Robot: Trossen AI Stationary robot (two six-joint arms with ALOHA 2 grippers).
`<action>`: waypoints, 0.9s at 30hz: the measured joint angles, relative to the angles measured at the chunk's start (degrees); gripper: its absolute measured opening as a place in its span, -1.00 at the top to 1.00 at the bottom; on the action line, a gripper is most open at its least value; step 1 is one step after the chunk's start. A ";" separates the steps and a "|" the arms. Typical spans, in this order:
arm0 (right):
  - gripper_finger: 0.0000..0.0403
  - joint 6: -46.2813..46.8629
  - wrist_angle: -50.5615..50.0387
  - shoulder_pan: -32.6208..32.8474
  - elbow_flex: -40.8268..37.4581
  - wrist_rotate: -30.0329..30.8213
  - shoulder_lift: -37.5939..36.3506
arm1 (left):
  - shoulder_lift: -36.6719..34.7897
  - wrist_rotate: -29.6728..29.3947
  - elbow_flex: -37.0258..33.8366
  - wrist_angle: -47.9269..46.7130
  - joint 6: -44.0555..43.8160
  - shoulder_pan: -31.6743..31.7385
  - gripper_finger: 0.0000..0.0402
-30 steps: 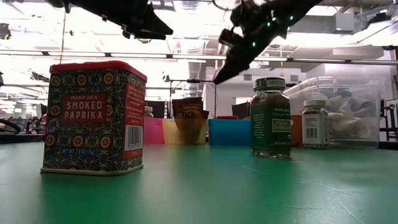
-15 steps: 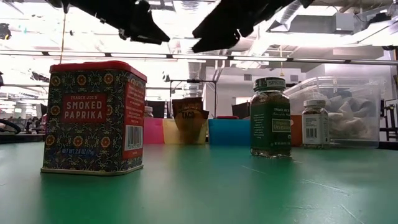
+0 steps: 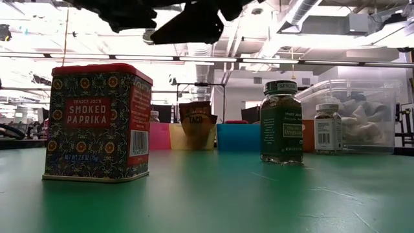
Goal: Sort spices by type
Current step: Put the red seasoning can into the blue bin
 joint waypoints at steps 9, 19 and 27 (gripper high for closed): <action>-0.94 1.25 -6.49 5.21 12.69 11.85 9.59 | -4.62 -6.86 -0.64 -4.53 -8.94 -5.20 -0.03; -0.94 10.30 -10.17 6.88 16.62 15.36 14.65 | -4.84 -7.92 -0.62 -4.70 -12.43 -7.14 -0.04; -0.94 10.89 -8.97 7.46 16.53 17.18 17.02 | -4.84 -8.03 -0.62 -5.17 -13.16 -7.14 -0.04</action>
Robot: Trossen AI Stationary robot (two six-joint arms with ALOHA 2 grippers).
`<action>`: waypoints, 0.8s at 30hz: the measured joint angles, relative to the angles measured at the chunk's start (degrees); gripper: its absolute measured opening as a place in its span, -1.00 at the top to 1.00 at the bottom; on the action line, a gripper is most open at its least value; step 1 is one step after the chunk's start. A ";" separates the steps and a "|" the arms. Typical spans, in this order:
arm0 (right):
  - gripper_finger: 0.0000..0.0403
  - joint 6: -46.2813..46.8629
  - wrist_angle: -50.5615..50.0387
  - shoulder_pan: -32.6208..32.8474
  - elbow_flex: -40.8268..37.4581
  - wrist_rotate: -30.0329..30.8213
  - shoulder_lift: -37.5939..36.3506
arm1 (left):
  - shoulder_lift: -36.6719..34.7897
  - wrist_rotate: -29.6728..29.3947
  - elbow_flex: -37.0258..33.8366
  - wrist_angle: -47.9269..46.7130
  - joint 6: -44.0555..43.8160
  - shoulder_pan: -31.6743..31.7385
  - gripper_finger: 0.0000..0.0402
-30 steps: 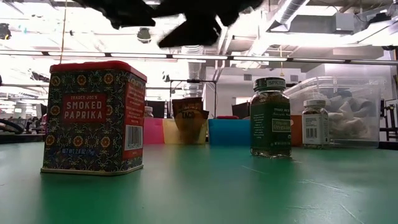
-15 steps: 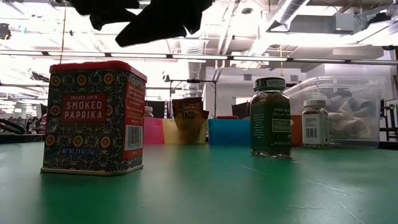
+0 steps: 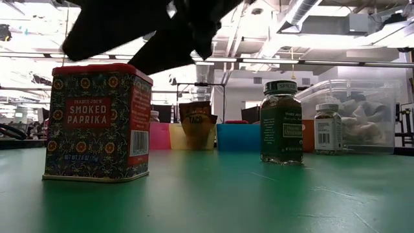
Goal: Sort spices by type
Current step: Put the red seasoning can into the blue bin
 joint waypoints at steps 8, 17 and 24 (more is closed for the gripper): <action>-0.94 0.93 0.87 0.62 -0.04 1.01 2.62 | 0.02 0.05 0.00 -4.13 -2.67 0.00 -0.04; -0.64 -0.50 0.02 -0.39 -0.03 0.95 2.68 | 0.02 0.09 0.00 -5.53 -3.34 0.00 -0.04; -0.17 -4.82 -2.37 -2.20 -0.03 -1.09 1.85 | 0.02 0.07 0.00 -5.74 -2.30 0.00 -0.04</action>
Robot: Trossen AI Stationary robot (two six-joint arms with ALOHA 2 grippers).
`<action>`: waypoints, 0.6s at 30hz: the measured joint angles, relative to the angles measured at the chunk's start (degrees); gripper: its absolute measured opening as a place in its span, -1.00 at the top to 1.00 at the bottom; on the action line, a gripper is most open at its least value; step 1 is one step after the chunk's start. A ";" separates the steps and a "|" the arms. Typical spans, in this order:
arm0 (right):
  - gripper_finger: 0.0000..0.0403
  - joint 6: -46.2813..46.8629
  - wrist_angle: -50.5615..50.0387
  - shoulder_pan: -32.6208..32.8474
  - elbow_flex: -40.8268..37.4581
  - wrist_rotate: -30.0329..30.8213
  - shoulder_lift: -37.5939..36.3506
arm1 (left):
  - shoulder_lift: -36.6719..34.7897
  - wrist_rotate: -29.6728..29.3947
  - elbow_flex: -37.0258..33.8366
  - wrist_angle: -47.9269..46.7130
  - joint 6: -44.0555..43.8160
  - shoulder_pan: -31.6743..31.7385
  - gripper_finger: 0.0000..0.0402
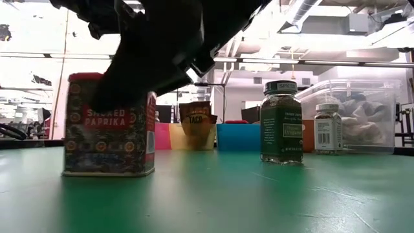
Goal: Sort spices by type
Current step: Put the red seasoning can into the blue bin
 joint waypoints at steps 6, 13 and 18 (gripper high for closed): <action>-0.17 -6.04 -7.48 -2.55 -0.11 -0.19 -5.64 | 4.65 -0.94 0.00 3.53 -1.07 -0.01 -0.04; -0.18 -9.98 -20.17 -7.44 -0.47 0.91 -16.80 | 14.09 -7.07 0.00 13.70 7.33 -0.02 -0.04; -0.19 -12.34 -22.35 -11.29 -7.67 6.63 -25.19 | 15.41 -10.88 0.00 23.29 16.18 0.02 -0.04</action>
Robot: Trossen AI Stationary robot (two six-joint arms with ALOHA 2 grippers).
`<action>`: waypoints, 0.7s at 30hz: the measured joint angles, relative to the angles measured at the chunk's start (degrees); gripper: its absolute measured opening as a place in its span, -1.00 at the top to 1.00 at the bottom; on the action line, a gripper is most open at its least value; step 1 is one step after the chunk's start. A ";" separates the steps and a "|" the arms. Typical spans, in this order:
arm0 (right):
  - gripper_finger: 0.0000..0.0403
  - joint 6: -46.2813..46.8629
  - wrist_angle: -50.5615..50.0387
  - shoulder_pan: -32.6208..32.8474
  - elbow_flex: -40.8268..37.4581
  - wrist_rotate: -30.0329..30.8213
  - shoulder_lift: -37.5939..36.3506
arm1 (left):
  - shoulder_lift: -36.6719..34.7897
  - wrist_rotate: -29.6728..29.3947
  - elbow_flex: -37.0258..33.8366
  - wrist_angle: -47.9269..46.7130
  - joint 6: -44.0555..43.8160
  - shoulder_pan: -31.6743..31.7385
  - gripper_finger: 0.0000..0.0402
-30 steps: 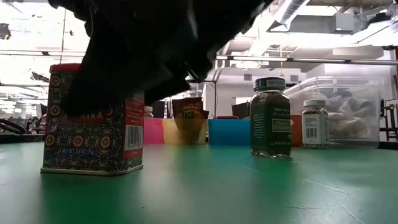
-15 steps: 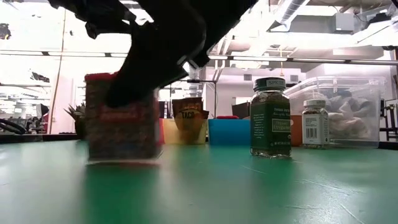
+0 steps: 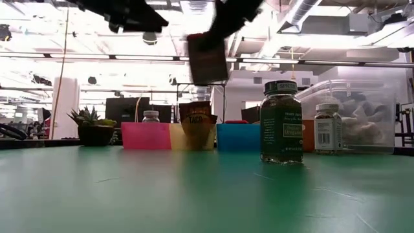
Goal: Sort spices by type
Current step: Put the red seasoning can into the blue bin
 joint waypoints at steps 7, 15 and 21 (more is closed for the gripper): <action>-0.19 -3.13 7.53 -10.52 -15.16 0.46 -12.02 | -0.88 0.02 0.00 3.34 7.87 0.73 -0.04; -0.19 -10.91 24.54 -25.51 -27.77 -10.27 -17.67 | -0.77 14.70 0.00 3.65 10.99 7.40 -0.04; -0.19 -14.72 30.62 -34.89 -29.68 -21.75 -15.54 | -0.25 21.04 0.00 2.93 10.16 12.95 -0.04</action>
